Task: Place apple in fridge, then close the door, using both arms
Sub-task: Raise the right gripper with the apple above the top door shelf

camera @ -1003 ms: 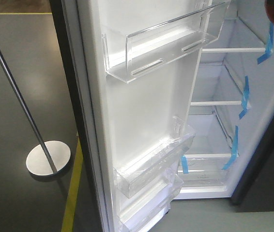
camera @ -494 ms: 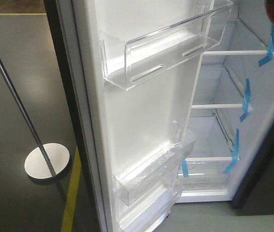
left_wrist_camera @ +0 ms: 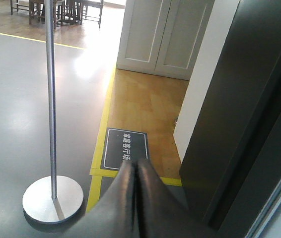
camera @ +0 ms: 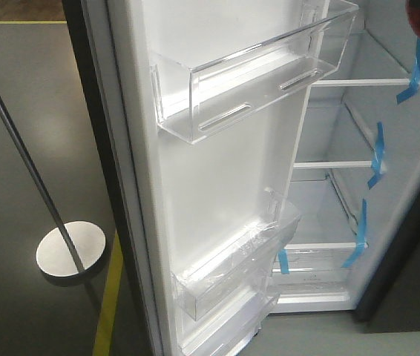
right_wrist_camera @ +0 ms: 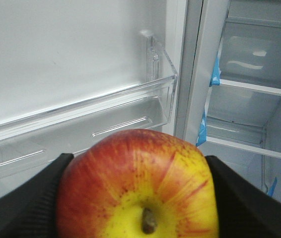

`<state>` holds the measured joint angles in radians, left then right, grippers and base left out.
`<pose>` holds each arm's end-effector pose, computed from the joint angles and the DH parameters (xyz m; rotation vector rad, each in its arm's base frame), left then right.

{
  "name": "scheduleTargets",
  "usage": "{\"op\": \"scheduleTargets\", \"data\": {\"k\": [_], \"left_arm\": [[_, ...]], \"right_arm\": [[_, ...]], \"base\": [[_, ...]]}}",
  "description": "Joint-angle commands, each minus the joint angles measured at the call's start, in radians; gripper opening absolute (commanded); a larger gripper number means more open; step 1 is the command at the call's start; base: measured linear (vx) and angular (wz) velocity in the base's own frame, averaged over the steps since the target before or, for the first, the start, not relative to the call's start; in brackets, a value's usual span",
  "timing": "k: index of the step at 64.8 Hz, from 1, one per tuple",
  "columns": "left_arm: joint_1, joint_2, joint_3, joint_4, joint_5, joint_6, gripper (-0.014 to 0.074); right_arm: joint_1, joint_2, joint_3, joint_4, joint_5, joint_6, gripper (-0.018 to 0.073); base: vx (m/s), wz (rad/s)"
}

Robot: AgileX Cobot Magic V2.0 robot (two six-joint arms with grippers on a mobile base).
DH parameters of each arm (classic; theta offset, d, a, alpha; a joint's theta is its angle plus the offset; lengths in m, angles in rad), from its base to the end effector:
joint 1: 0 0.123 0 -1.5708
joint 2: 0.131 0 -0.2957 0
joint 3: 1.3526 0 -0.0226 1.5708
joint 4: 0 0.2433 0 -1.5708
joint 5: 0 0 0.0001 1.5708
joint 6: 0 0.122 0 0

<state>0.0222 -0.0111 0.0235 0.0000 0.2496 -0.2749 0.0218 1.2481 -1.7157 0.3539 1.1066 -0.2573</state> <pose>0.0675 0.0015 0.1778 -0.2589 1.7299 -0.1849 0.2380 0.0430 0.5024 -0.3085 2.0577 0.2862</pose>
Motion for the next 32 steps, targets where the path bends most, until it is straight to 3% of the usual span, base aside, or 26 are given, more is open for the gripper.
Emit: {"op": "scheduleTargets", "data": {"k": [1, 32], "left_arm": [[-0.001, -0.016, -0.017, 0.000, -0.073, -0.009, -0.0006], [-0.001, -0.016, -0.017, 0.000, -0.073, -0.009, -0.0006]], "right_arm": [[0.000, -0.017, -0.030, 0.019, -0.073, -0.008, 0.0101], [0.000, -0.017, -0.030, 0.019, -0.073, -0.008, 0.0101]], "base": [[0.00, 0.00], [0.00, 0.00]]}}
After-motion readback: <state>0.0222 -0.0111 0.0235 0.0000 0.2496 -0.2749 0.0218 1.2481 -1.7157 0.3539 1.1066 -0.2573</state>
